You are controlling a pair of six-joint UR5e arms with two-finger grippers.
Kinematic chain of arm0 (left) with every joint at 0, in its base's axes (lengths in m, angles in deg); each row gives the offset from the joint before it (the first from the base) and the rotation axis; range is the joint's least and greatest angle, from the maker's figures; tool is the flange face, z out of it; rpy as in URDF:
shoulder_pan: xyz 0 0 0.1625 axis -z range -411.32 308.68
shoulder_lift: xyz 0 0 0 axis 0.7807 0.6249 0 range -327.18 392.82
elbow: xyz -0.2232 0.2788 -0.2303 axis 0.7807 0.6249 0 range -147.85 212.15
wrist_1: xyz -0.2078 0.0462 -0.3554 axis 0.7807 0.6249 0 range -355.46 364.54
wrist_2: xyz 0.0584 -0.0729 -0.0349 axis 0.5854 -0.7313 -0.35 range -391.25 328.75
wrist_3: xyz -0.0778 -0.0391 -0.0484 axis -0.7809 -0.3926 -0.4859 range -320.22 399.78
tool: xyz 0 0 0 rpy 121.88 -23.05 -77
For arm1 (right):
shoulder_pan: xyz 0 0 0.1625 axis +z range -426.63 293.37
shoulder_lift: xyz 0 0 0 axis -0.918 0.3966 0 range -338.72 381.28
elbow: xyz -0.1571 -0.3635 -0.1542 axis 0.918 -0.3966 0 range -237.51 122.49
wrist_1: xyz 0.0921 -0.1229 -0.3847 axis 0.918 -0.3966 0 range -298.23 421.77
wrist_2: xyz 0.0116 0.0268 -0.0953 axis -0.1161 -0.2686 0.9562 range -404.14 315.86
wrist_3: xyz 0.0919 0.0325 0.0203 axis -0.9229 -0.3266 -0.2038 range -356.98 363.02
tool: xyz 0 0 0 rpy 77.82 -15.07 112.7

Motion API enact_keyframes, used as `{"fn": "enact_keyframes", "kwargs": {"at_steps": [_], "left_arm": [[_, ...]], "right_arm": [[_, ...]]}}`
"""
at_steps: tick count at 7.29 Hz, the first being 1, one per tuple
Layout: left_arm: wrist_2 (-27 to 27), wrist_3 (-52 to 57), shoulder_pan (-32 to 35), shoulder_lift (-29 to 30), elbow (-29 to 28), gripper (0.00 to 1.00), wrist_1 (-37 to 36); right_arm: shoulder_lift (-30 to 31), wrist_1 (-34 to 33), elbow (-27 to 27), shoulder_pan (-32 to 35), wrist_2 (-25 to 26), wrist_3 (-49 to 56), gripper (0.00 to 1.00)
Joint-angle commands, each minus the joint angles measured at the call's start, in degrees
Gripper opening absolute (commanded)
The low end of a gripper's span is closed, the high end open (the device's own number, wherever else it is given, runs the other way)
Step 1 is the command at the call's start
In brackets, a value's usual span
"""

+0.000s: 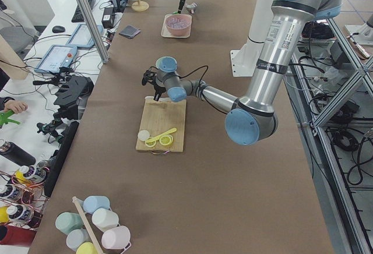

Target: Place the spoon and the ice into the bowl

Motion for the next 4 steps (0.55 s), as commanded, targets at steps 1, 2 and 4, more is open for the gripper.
{"fn": "enact_keyframes", "kwargs": {"at_steps": [1,2,4], "left_arm": [[0.6,-15.1,-0.3,2.9,3.4,0.00,-0.1],[3.8,-20.6,-2.2,5.1,4.0,0.00,-0.1],[13.9,-30.2,-8.9,9.7,3.6,0.00,-0.8]], "right_arm": [[-0.3,0.5,-1.0,-0.1,-0.2,0.3,1.00],[-1.3,0.6,-1.5,-0.1,-0.2,0.7,1.00],[-4.9,5.3,-5.9,-0.2,-0.2,0.7,1.00]]}}
